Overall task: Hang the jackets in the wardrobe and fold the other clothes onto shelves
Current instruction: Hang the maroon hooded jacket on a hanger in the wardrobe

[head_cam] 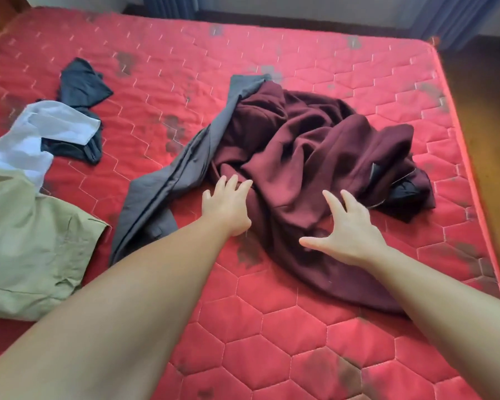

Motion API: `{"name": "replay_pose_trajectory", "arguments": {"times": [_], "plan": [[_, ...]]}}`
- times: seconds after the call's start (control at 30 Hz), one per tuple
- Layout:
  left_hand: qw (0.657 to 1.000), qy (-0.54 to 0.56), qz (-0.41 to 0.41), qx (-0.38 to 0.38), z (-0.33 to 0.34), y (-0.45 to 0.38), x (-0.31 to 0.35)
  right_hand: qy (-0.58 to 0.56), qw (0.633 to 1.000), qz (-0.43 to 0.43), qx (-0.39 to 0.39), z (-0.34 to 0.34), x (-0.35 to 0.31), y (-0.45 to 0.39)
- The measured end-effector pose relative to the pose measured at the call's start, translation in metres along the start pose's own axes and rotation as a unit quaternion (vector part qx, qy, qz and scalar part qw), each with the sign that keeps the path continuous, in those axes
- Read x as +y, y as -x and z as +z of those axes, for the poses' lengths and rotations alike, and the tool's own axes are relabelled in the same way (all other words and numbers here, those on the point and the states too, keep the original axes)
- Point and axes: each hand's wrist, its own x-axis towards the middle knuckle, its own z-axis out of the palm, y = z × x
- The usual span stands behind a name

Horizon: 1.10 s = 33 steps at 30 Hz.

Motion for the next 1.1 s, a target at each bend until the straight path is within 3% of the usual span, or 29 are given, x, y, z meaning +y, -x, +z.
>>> {"name": "replay_pose_trajectory", "arguments": {"times": [0.37,0.53,0.67,0.77,0.87,0.97,1.1], "plan": [[0.993,-0.114,0.023,-0.028,0.087,-0.107,-0.011,0.052,0.994,0.026,-0.088,0.119,-0.041,-0.114],[0.989,-0.124,0.069,0.032,0.107,-0.123,-0.027,0.095,0.994,-0.009,0.061,0.138,-0.026,-0.13],[0.99,-0.086,0.096,0.059,0.108,-0.117,-0.027,0.033,0.993,-0.015,0.116,0.126,-0.02,-0.135],[0.995,-0.022,0.095,0.008,0.111,-0.086,-0.02,0.035,0.995,-0.007,0.097,0.115,-0.011,-0.118],[0.99,0.056,0.089,-0.098,0.115,-0.042,-0.006,0.04,0.998,0.034,0.045,0.103,0.005,-0.083],[0.964,0.17,0.07,-0.194,0.113,-0.003,0.019,-0.019,0.996,0.082,-0.003,0.08,0.02,-0.052],[0.911,0.336,0.091,-0.222,0.071,0.025,0.043,-0.098,0.989,0.107,0.004,0.026,0.026,-0.028]]}}
